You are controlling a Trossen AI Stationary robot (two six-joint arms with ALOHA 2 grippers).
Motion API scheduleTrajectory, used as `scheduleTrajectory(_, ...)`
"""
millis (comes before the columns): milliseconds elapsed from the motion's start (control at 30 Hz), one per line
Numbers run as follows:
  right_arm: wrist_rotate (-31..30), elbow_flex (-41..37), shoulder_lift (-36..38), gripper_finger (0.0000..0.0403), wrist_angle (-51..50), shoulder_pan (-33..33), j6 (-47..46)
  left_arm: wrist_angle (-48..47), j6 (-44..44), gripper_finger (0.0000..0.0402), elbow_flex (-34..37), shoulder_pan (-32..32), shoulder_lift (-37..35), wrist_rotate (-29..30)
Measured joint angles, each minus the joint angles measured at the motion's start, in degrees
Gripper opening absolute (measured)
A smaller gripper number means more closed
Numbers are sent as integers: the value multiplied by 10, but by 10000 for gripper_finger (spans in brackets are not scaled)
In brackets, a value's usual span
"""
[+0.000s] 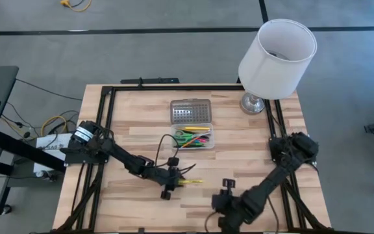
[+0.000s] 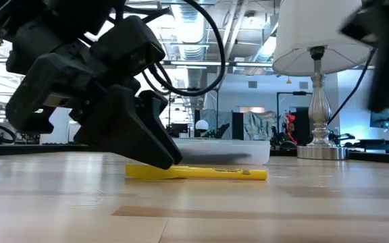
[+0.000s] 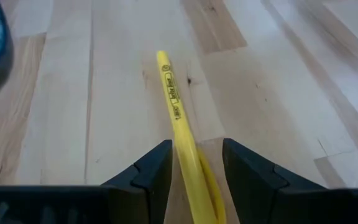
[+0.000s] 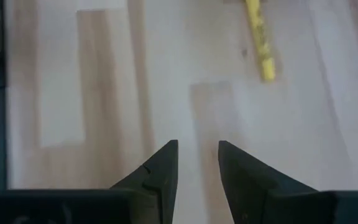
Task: Pick & place school supplies into a supply box
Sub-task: Adjust the pink pencil
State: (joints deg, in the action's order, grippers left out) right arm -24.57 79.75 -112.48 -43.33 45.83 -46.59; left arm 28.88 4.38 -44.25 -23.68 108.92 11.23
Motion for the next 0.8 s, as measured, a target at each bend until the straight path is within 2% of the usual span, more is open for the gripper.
scheduleTrajectory(333, -40, -14, -2, 108, 1, 75, -121, 12, 14, 138, 2, 2, 0, 0)
scheduleTrajectory(800, -2, -22, -10, 108, 8, 122, -249, 8, 14, 138, 2, 2, 0, 0)
